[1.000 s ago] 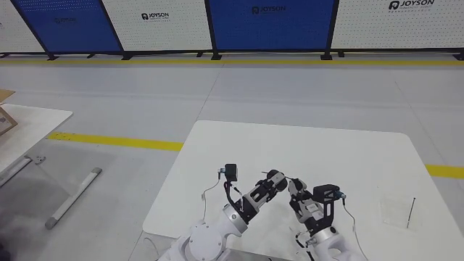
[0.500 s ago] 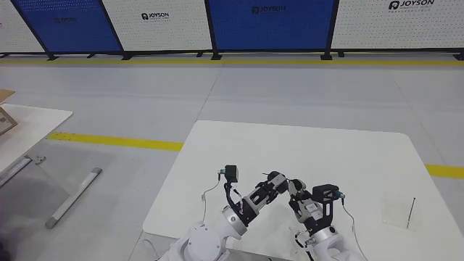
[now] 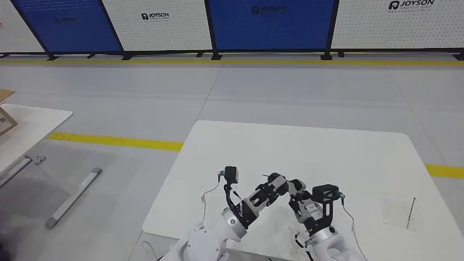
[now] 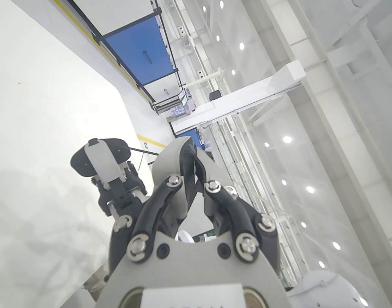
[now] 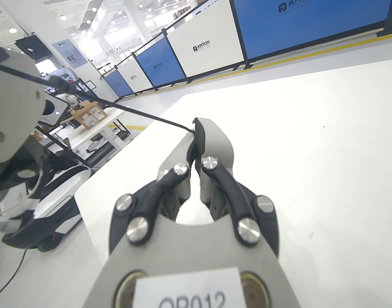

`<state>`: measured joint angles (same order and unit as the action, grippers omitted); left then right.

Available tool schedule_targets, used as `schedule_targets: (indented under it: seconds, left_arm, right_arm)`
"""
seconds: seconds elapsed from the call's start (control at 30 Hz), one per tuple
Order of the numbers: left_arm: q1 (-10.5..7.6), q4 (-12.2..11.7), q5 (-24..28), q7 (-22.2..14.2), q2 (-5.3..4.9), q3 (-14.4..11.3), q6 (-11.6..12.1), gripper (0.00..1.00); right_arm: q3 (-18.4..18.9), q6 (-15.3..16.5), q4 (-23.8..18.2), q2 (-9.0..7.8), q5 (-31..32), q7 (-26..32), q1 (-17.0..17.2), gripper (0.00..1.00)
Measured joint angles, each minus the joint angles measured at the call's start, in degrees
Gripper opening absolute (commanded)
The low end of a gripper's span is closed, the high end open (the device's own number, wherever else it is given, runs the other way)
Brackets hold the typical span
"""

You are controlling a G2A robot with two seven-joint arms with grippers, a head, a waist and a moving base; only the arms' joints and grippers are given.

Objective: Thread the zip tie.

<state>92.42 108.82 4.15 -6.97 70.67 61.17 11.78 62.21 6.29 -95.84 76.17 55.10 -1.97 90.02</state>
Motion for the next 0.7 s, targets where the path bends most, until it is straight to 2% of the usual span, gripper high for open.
schedule_targets:
  seconds: [0.2, 0.23, 0.27, 0.53, 0.7]
  left_arm:
    - [0.18, 0.2, -0.71, 0.56, -0.06, -0.05, -0.09, 0.0]
    - [0.07, 0.06, -0.78, 0.96, -0.04, -0.01, -0.37, 0.0]
    - [-0.04, -0.04, -0.82, 1.26, -0.02, -0.03, -0.58, 0.0]
    - [-1.38, -1.19, 1.53, 3.01, 0.22, 0.43, -1.63, 0.0]
    - [-2.04, -2.24, 1.34, 6.28, 0.35, 1.55, -2.37, 0.0]
  right_arm:
    - [-0.06, 0.09, -0.01, 0.0, 0.15, 0.0, 0.04, 0.0]
    - [-0.06, 0.22, -0.09, -0.02, 0.26, 0.16, 0.08, 0.71]
    - [-0.05, 0.31, -0.18, -0.04, 0.33, 0.3, 0.12, 1.0]
    - [1.31, 1.34, -1.47, -0.22, -1.3, -1.42, 1.39, 1.0]
    - [4.11, 2.38, -3.2, -0.61, -3.66, -3.87, 3.82, 1.0]
